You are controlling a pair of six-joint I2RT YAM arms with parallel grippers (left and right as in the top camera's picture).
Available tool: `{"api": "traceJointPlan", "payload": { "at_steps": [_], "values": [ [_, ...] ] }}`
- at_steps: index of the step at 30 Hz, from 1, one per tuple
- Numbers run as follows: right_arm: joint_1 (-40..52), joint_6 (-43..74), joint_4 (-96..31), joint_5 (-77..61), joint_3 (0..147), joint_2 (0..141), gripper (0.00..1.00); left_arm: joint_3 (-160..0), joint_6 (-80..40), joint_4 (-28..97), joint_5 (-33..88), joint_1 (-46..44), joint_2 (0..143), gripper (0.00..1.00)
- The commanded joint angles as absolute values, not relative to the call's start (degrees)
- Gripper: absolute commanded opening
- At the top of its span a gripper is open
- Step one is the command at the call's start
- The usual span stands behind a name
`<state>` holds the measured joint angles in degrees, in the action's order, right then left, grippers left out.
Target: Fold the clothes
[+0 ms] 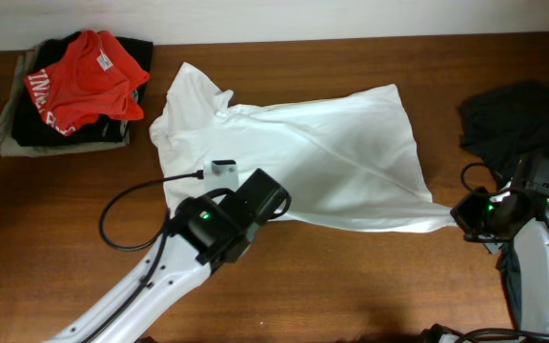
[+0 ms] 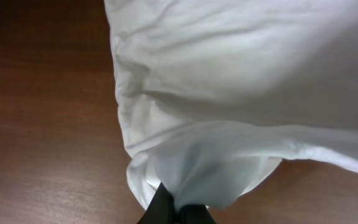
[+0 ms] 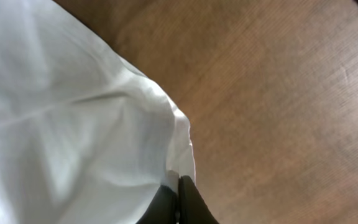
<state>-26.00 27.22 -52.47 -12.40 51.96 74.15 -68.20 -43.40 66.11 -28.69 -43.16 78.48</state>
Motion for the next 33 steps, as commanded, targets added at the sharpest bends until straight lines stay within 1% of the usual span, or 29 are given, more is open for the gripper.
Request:
{"api": "traceJointPlan", "payload": {
  "at_steps": [1, 5, 8, 11, 18, 26, 33],
  "values": [
    [-23.5, 29.1, -50.0, -13.6, 53.2, 73.1, 0.04, -67.2, -44.1, 65.7, -31.4, -42.8, 82.0, 0.01],
    [-19.2, 29.8, -44.3, -12.5, 53.2, 73.5, 0.04, -67.1, -44.1, 65.8, -34.6, -42.6, 85.3, 0.01],
    [-18.6, 32.2, -39.9, -9.9, 53.2, 74.1, 0.04, -67.1, -44.2, 65.6, -36.9, -40.7, 87.5, 0.01],
    [-18.6, 32.3, -36.1, -9.9, 53.2, 75.1, 0.04, -66.8, -44.2, 64.7, -36.8, -38.0, 89.1, 0.01],
    [-17.6, 32.3, -31.7, -10.3, 53.2, 79.2, 0.04, -66.6, -44.3, 60.1, -34.4, -32.9, 92.6, 0.01],
    [-11.9, 33.5, -21.8, -10.3, 53.2, 85.9, 0.04, -66.6, -44.1, 53.7, -33.9, -32.7, 98.9, 0.01],
    [-11.6, 34.5, -14.4, -9.9, 53.2, 88.9, 0.04, -66.6, -44.1, 53.1, -34.9, -32.2, 103.1, 0.01]
  ]
}}
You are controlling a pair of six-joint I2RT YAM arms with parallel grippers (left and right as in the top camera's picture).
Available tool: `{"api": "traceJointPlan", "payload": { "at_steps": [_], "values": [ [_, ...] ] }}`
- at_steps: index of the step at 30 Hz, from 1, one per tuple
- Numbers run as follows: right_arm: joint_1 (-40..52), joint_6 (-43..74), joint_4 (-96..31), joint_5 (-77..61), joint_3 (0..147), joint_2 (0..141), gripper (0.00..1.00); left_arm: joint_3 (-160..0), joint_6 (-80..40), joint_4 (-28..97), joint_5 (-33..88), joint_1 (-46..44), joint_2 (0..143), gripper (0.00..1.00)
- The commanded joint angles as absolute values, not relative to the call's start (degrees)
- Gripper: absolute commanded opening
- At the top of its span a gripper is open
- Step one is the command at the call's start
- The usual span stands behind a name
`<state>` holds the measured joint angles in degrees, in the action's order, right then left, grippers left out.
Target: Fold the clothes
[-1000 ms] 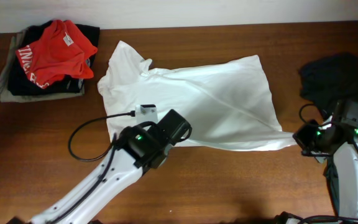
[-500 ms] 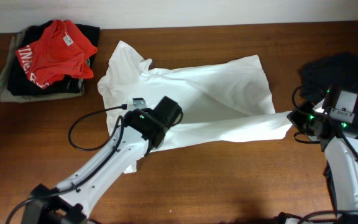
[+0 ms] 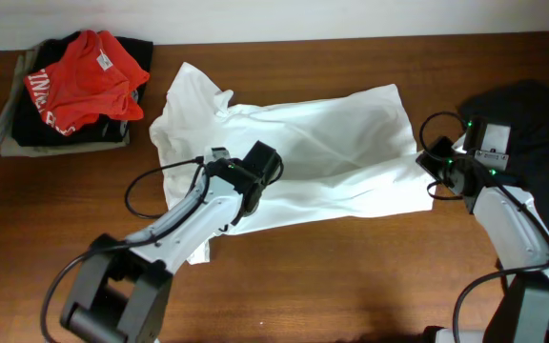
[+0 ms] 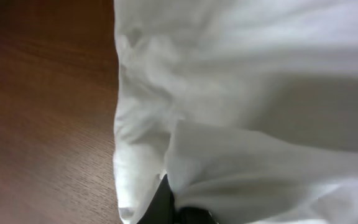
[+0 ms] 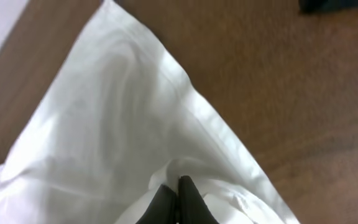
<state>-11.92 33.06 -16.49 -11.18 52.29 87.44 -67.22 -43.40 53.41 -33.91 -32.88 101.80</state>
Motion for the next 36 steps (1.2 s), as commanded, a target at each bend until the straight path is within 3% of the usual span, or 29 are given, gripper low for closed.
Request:
{"api": "traceJointPlan", "payload": {
  "at_steps": [1, 6, 7, 9, 10, 11, 12, 13, 14, 15, 22, 29, 36],
  "values": [
    [-11.6, 35.2, -13.7, -9.9, 53.2, 89.3, 0.04, -66.6, -44.1, 53.1, -35.0, -32.0, 103.2, 0.01],
    [-11.6, 36.6, -10.4, -9.9, 53.2, 91.6, 0.04, -66.6, -44.1, 52.4, -36.4, -29.5, 103.2, 0.01],
    [-11.6, 36.7, -9.7, -9.9, 53.2, 92.2, 0.08, -66.6, -44.1, 51.7, -36.3, -28.6, 103.2, 0.03],
    [-11.6, 37.2, -9.1, -10.0, 53.2, 92.9, 0.37, -66.6, -44.1, 50.8, -36.2, -27.6, 103.2, 0.12],
    [-11.6, 37.2, -8.7, -10.3, 53.2, 93.1, 0.52, -66.6, -44.1, 50.2, -36.0, -27.2, 103.2, 0.22],
    [-11.6, 37.2, -8.5, -10.3, 53.2, 93.2, 0.79, -66.6, -44.1, 49.8, -35.8, -26.9, 103.2, 0.37],
    [-11.5, 37.2, -8.5, -10.4, 53.2, 93.2, 0.99, -66.6, -44.1, 49.7, -35.9, -26.7, 103.2, 0.55],
    [-11.5, 37.1, -8.5, -10.8, 53.2, 93.2, 0.99, -66.7, -43.9, 49.8, -36.0, -26.7, 103.2, 0.79],
    [-11.5, 37.1, -8.5, -11.4, 53.2, 93.2, 0.99, -66.9, -43.2, 50.2, -35.9, -26.7, 103.1, 0.93],
    [-11.5, 36.9, -8.6, -12.1, 53.3, 93.1, 0.99, -67.3, -43.2, 51.2, -35.7, -26.7, 102.9, 0.99],
    [-11.5, 36.9, -12.8, -15.8, 55.7, 90.7, 0.99, -75.9, -42.7, 63.5, -31.0, -26.7, 95.8, 0.99],
    [-11.5, 36.9, -20.0, -17.5, 57.8, 90.3, 0.99, -75.6, -28.1, 67.3, -15.3, -26.8, 89.3, 0.99],
    [-11.5, 36.9, -21.4, -19.4, 57.8, 90.3, 0.99, -70.4, -19.2, 61.3, -13.4, -27.7, 92.7, 0.98]
  ]
}}
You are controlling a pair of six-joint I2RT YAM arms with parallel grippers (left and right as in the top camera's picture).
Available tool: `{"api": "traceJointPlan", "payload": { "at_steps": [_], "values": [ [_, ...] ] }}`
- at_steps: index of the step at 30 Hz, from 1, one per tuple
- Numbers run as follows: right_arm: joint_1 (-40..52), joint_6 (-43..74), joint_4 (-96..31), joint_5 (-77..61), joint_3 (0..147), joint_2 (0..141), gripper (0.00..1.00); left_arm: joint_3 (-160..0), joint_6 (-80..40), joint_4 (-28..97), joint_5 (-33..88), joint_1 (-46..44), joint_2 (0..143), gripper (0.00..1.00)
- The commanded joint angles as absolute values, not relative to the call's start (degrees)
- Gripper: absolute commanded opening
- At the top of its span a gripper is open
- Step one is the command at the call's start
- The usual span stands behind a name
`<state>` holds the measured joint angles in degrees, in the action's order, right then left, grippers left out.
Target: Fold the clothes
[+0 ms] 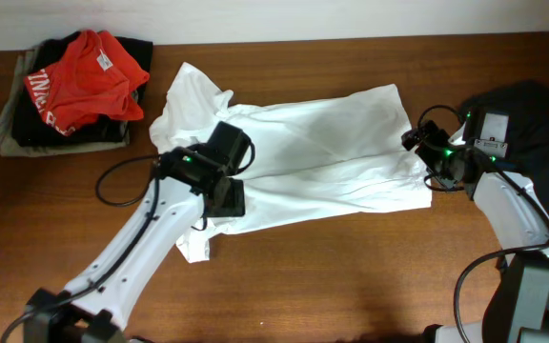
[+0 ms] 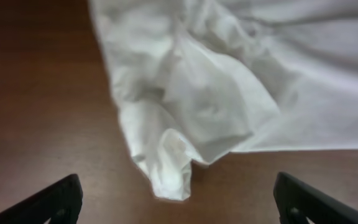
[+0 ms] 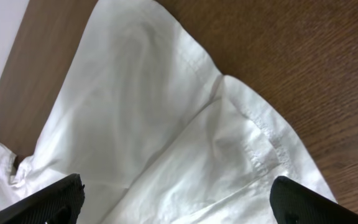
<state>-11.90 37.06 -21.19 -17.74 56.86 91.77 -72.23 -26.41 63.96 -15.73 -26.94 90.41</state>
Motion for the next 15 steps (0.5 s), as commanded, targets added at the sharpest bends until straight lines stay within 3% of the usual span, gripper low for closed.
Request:
{"api": "traceJointPlan", "payload": {
  "at_steps": [1, 15],
  "values": [
    [-11.5, 36.9, -21.5, -19.3, 57.8, 90.3, 0.99, -70.4, -19.1, 60.6, -13.5, -28.0, 93.1, 0.98],
    [-11.5, 36.9, -21.9, -19.3, 57.8, 90.4, 0.99, -70.4, -10.9, 56.4, -22.1, -36.5, 100.8, 0.93]
  ]
}}
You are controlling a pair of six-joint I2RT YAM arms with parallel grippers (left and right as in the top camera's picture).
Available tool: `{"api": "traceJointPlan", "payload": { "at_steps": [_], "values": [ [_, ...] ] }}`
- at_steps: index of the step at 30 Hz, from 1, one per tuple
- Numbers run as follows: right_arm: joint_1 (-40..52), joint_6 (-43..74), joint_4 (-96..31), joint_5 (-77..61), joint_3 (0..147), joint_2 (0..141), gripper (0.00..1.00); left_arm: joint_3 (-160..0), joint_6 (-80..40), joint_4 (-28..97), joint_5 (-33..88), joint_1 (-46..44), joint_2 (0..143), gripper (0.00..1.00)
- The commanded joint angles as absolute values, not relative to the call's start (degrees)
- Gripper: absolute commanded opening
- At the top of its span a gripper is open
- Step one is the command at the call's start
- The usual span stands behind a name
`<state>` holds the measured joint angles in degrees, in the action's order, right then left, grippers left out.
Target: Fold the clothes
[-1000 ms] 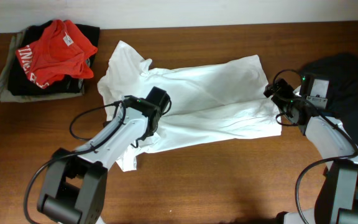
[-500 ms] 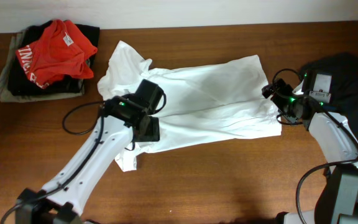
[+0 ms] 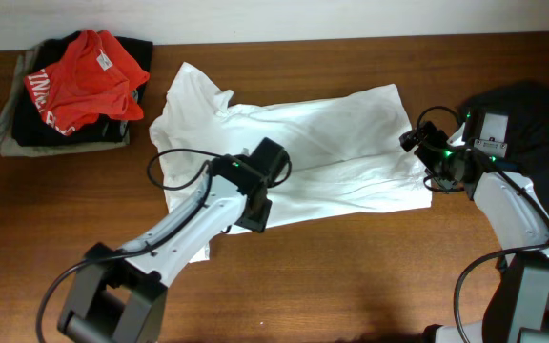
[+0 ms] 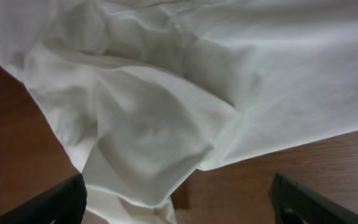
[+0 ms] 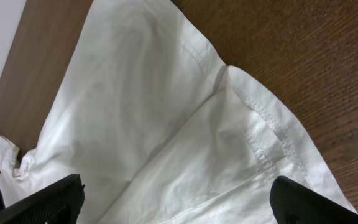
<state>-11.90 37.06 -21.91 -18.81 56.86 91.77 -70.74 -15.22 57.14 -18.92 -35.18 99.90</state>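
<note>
The white shirt (image 3: 322, 152) lies spread across the middle of the table, its near part doubled over onto itself. A crumpled sleeve (image 3: 196, 250) sticks out at its front left. My left gripper (image 3: 255, 211) hovers open over the shirt's front left edge; in the left wrist view its fingers (image 4: 67, 202) stand wide apart above bunched folds of the shirt (image 4: 166, 124). My right gripper (image 3: 419, 152) is open over the shirt's right edge, where the stitched hem (image 5: 266, 130) of the folded layer shows between the fingers (image 5: 61, 196).
A stack of folded clothes with a red shirt (image 3: 84, 71) on top sits at the back left. A black garment (image 3: 518, 114) lies at the right edge, beside my right arm. The left arm's cable (image 3: 160, 176) loops over the table and shirt.
My left gripper has shifted to the right along the shirt's front edge and is still open. The right gripper and the shirt lie as before.
Both grippers were first shut on the shirt's near corners, close to the table's front. Then they held those corners further back, over the shirt. Then both stood open, with the near part left folded over. Now the left gripper is further right.
</note>
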Motion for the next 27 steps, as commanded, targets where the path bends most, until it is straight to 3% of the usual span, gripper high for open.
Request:
{"api": "traceJointPlan", "payload": {
  "at_steps": [1, 18, 27],
  "values": [
    [-11.5, 36.9, -21.9, -19.3, 57.8, 90.4, 0.99, -70.4, -9.8, 56.1, -22.2, -36.9, 100.9, 0.93],
    [-11.5, 36.6, -22.1, -19.3, 57.8, 90.4, 0.99, -70.4, -10.9, 54.2, -24.9, -38.9, 108.9, 0.94],
    [-11.5, 36.4, -22.2, -19.0, 57.8, 90.4, 0.99, -70.4, -11.0, 53.1, -26.3, -38.8, 108.9, 0.72]
  ]
}}
